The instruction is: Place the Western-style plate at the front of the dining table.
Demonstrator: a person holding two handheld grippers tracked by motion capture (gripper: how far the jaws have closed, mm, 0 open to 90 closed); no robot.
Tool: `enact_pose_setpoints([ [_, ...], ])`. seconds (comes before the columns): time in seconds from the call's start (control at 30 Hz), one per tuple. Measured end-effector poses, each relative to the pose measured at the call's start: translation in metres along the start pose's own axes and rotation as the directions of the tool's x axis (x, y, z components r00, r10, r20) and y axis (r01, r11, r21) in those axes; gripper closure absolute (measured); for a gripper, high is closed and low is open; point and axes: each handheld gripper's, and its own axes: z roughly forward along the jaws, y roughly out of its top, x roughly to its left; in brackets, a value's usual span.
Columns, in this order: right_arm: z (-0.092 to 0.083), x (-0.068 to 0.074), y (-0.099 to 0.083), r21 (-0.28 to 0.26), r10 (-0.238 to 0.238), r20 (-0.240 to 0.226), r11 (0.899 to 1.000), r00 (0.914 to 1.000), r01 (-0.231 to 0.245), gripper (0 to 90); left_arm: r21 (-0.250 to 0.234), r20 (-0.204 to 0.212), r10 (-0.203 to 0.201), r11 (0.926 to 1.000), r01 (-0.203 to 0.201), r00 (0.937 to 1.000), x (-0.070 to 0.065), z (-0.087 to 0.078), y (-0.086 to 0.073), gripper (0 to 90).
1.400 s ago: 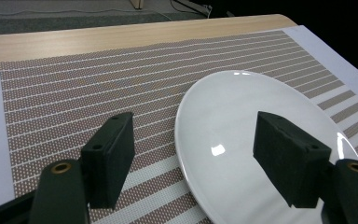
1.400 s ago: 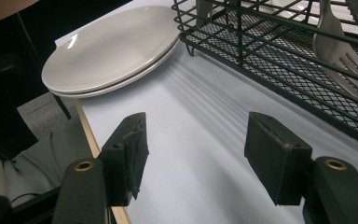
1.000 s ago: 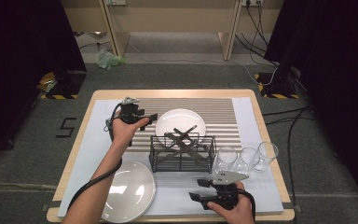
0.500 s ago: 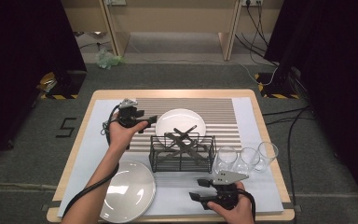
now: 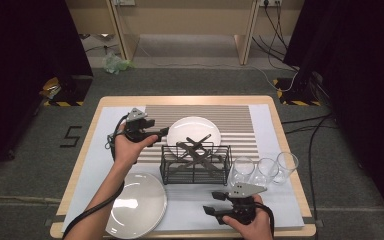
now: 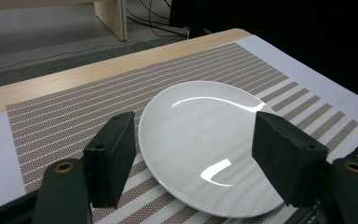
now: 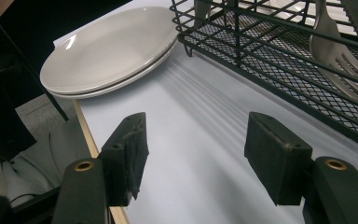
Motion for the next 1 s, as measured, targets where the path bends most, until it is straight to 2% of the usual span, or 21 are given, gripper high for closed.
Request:
enact_pose_setpoints([
  [0.63, 0.000, 0.000, 0.000, -0.002, -0.001, 0.001, 1.000, 1.0000, 0.001, 39.4, -0.027, 0.034, 0.047, 0.9985, -0.046, 0.9983, -0.020, -0.017, -0.007, 30.1],
  [1.0, 0.000, 0.000, 0.000, 0.000, -0.002, 0.004, 1.000, 1.0000, 0.002, 39.4, -0.036, 0.060, 0.078, 0.9965, -0.076, 0.9952, -0.030, -0.027, -0.011, 30.1],
])
